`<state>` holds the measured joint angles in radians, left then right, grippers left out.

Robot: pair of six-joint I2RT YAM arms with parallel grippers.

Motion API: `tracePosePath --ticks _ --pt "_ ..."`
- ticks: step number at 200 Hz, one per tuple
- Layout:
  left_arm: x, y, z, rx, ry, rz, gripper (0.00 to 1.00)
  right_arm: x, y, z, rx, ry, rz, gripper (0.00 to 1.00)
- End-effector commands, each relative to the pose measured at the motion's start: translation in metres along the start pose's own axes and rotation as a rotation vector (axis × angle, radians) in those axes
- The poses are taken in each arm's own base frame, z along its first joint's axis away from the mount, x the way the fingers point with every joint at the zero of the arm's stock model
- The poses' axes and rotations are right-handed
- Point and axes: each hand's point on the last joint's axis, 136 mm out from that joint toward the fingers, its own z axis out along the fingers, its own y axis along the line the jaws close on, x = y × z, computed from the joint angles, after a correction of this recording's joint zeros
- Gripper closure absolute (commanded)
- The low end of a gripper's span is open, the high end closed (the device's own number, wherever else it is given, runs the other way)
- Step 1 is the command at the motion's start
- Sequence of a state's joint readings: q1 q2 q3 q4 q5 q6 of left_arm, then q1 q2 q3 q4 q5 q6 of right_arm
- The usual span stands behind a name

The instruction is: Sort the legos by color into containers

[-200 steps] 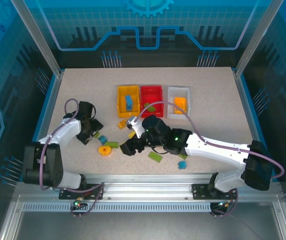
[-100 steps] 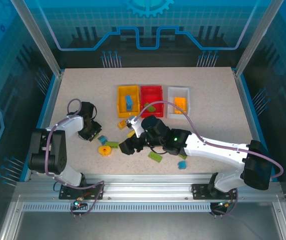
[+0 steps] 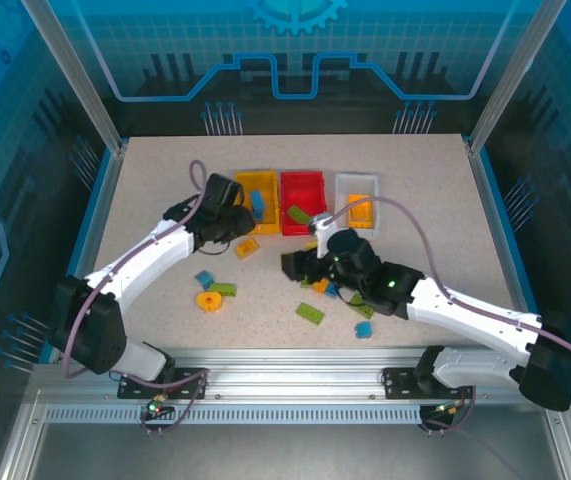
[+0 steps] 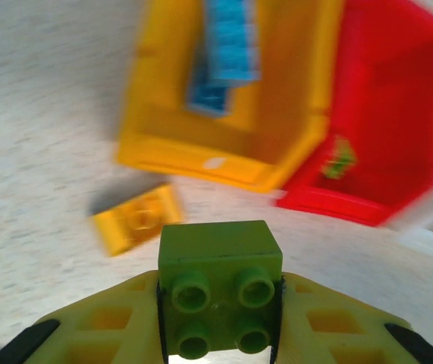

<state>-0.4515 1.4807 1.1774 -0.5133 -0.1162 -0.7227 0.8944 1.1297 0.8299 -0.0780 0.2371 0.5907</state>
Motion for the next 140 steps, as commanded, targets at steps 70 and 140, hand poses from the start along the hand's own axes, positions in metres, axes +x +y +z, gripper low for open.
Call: tracePosePath --ticks 70,140 --pt "-0.016 -0.100 0.095 0.002 0.098 0.180 0.67 -0.042 -0.078 -0.022 0.200 -0.135 0.198 0.29" --pt "-0.014 -0.103 0.152 -0.043 0.172 0.164 0.55 -0.040 -0.082 -0.025 0.198 -0.130 0.216 0.29"
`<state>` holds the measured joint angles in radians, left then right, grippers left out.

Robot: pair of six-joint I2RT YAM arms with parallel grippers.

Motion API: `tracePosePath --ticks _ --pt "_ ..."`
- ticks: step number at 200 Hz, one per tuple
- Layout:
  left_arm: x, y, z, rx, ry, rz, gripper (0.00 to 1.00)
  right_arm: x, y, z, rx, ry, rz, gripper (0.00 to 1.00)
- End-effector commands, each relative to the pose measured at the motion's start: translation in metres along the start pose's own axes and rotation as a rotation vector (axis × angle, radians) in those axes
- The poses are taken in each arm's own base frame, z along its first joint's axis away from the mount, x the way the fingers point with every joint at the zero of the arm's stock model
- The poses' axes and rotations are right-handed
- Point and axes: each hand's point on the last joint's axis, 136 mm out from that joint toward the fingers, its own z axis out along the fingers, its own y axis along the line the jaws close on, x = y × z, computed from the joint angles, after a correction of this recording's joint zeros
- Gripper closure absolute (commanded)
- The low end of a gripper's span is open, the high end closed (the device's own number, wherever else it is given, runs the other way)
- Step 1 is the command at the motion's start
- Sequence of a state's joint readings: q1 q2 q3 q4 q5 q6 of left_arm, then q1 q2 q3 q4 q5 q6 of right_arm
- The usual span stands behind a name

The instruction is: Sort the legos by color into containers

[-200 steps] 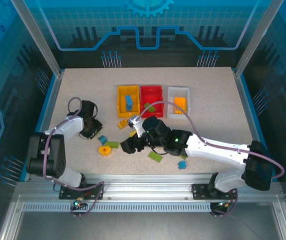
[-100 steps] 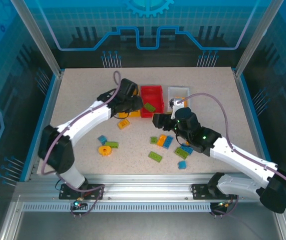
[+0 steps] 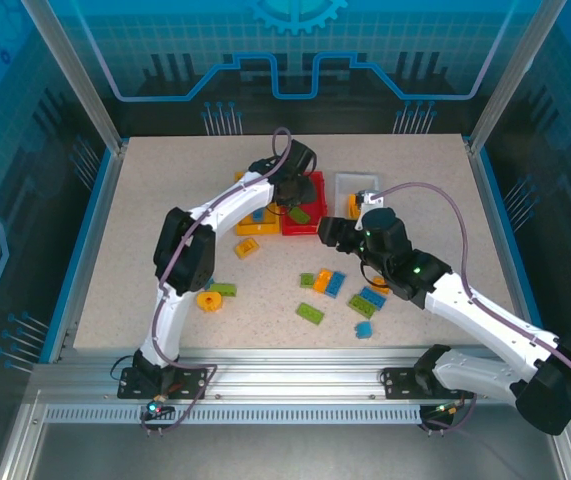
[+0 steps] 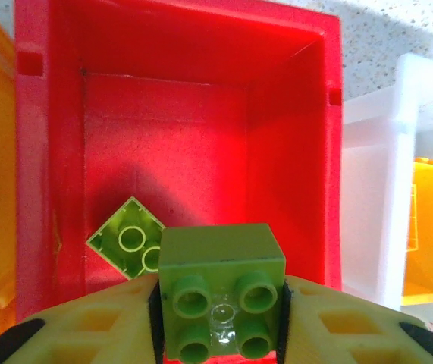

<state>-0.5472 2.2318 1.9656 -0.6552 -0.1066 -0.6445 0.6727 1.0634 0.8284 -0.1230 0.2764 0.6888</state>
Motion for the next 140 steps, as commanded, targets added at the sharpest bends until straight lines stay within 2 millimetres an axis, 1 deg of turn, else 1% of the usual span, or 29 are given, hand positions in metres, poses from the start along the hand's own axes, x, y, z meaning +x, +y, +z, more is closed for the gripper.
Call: tracePosePath --ticks 1,16,32,49,70,95,116,131,140 --pt "0.004 0.003 0.006 -0.012 0.054 0.005 0.54 0.002 -0.006 -0.004 0.002 0.006 0.019 0.29" --pt "0.005 0.003 0.007 -0.012 0.061 0.006 0.50 0.003 -0.006 -0.004 0.003 0.012 0.017 0.29" --pt "0.003 0.002 0.001 -0.010 0.054 0.008 0.44 0.005 -0.007 -0.004 0.004 0.020 0.015 0.29" --pt "-0.001 0.000 -0.009 -0.001 0.039 0.011 0.41 0.006 -0.007 -0.005 0.004 0.025 0.010 0.28" --pt "-0.008 -0.007 -0.032 0.030 0.005 0.011 0.42 0.005 -0.008 -0.008 0.004 0.026 0.000 0.28" --pt "-0.017 -0.014 -0.065 0.081 -0.051 -0.005 0.43 0.010 -0.017 -0.014 0.041 0.038 -0.023 0.28" --pt "-0.019 -0.022 -0.096 0.132 -0.098 -0.012 0.44 0.018 -0.032 -0.020 0.113 0.070 -0.040 0.30" --pt "-0.016 -0.029 -0.121 0.183 -0.128 -0.015 0.45 0.029 -0.056 -0.029 0.235 0.117 -0.021 0.32" --pt "-0.009 -0.033 -0.133 0.218 -0.138 -0.005 0.45 0.037 -0.072 -0.036 0.326 0.151 0.005 0.32"
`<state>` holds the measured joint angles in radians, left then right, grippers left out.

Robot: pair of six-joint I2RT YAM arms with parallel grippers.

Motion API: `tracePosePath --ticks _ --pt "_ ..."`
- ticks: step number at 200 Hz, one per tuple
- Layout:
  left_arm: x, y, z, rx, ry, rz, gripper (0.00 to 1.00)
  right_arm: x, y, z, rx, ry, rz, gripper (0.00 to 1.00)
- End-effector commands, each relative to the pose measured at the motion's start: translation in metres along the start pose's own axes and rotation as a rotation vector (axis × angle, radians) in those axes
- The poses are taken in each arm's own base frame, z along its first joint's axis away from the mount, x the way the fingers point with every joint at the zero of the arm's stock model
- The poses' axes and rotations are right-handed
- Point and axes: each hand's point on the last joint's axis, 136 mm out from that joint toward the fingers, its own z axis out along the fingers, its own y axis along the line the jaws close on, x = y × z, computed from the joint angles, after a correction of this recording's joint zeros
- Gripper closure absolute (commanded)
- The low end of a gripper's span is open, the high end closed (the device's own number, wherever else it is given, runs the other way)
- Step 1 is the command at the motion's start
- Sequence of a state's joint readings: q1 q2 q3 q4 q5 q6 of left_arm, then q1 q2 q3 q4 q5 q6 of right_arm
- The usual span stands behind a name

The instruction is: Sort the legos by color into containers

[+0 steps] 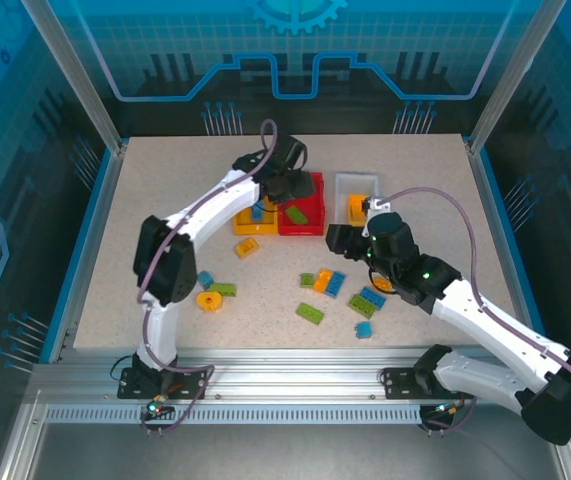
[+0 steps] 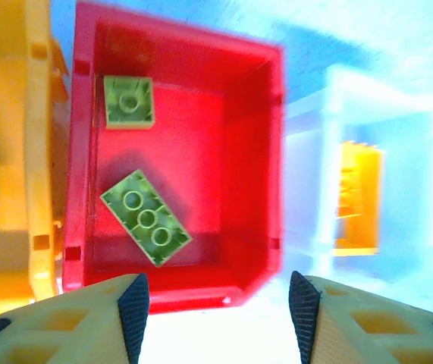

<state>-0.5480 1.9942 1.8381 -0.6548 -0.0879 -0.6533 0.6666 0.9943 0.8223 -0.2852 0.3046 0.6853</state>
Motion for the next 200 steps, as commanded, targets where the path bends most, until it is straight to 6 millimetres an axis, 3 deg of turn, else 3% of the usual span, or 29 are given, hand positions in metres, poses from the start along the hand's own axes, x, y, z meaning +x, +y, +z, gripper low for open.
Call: tracePosePath --ticks 1,20,33,58,99,138,180,200 --pt "-0.003 -0.028 -0.050 0.132 -0.067 0.005 0.45 0.025 -0.053 -0.013 0.251 0.100 0.031 0.32" --pt "0.022 -0.047 -0.078 0.239 -0.073 0.062 0.44 0.052 -0.093 -0.027 0.449 0.196 0.093 0.30" --pt "0.053 -0.054 -0.091 0.289 -0.060 0.120 0.43 0.072 -0.112 -0.026 0.505 0.276 0.127 0.26" --pt "0.112 -0.060 -0.108 0.355 -0.033 0.187 0.42 0.109 -0.128 -0.007 0.482 0.429 0.206 0.22" --pt "0.178 -0.056 -0.114 0.389 0.022 0.213 0.41 0.129 -0.147 0.015 0.527 0.468 0.271 0.16" --pt "0.199 -0.055 -0.121 0.402 0.040 0.249 0.40 0.140 -0.160 0.025 0.562 0.475 0.336 0.16" --pt "0.199 -0.054 -0.123 0.400 0.034 0.246 0.41 0.150 -0.172 0.029 0.614 0.502 0.361 0.23" --pt "0.197 -0.055 -0.125 0.403 0.026 0.250 0.41 0.149 -0.174 0.034 0.613 0.489 0.367 0.31"
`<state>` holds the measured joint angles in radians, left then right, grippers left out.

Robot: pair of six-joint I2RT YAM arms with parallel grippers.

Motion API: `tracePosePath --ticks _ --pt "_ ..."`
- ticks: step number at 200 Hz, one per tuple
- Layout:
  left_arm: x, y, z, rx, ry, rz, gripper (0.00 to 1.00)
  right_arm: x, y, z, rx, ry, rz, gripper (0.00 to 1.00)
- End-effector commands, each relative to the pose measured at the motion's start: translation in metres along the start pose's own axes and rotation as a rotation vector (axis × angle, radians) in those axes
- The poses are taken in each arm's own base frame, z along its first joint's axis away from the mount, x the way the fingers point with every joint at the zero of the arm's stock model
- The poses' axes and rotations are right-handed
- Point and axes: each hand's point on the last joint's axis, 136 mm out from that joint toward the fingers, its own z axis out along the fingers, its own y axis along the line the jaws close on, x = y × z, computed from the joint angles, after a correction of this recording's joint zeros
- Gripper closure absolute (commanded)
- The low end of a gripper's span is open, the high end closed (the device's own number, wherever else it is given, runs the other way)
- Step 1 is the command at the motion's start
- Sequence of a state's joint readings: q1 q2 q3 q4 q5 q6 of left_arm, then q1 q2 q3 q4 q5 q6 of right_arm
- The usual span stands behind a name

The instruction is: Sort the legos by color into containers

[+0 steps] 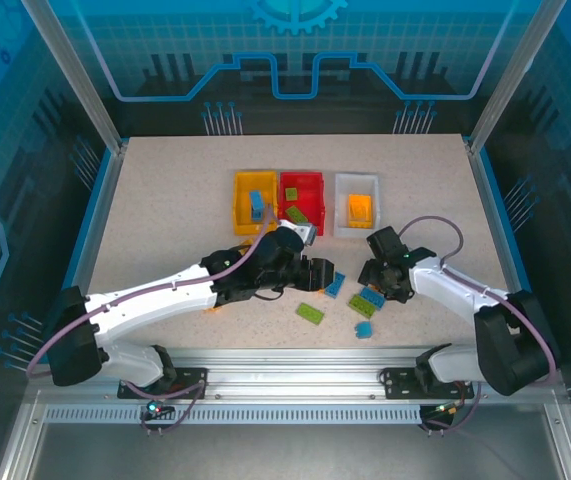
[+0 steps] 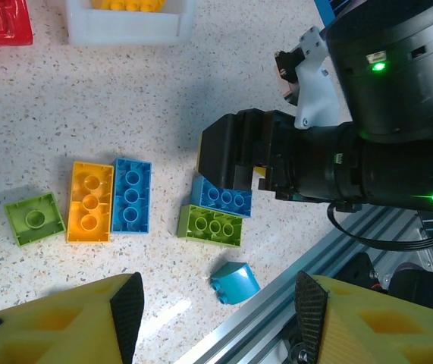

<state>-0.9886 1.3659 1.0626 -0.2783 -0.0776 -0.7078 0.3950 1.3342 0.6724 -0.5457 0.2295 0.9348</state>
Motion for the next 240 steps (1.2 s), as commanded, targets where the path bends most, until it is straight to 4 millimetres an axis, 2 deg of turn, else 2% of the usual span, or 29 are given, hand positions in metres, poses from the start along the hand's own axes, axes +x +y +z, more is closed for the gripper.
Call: tracePosePath --ticks 1,27,50,93,99,122,164,184,223,240 --pt "-0.006 -0.003 -0.007 0.009 -0.039 0.001 0.41 -0.004 -0.004 0.007 0.005 -0.005 0.042 0.31" --pt "-0.009 -0.002 -0.010 -0.001 -0.048 0.009 0.41 -0.011 0.000 0.006 -0.004 -0.027 0.033 0.47" --pt "-0.013 0.004 -0.016 -0.034 -0.074 0.012 0.41 -0.026 0.010 -0.008 -0.029 -0.087 -0.012 0.57" --pt "-0.031 0.014 -0.035 -0.114 -0.142 0.027 0.40 -0.065 0.053 -0.057 -0.129 -0.214 -0.130 0.59" --pt "-0.034 0.015 -0.036 -0.121 -0.147 0.026 0.40 -0.076 0.064 -0.066 -0.150 -0.236 -0.138 0.59" --pt "-0.044 0.022 -0.039 -0.152 -0.167 0.006 0.40 -0.102 0.090 -0.073 -0.165 -0.248 -0.163 0.59" --pt "-0.059 0.020 -0.046 -0.153 -0.203 -0.005 0.40 -0.159 0.133 -0.056 -0.175 -0.241 -0.137 0.59" --pt "-0.059 0.021 -0.046 -0.161 -0.201 -0.004 0.40 -0.181 0.145 -0.035 -0.141 -0.210 -0.128 0.60" --pt "-0.057 0.029 -0.049 -0.183 -0.208 -0.010 0.40 -0.201 0.148 0.003 -0.077 -0.148 -0.104 0.55" --pt "-0.056 0.032 -0.053 -0.195 -0.212 -0.009 0.40 -0.203 0.150 0.012 -0.070 -0.133 -0.108 0.50"
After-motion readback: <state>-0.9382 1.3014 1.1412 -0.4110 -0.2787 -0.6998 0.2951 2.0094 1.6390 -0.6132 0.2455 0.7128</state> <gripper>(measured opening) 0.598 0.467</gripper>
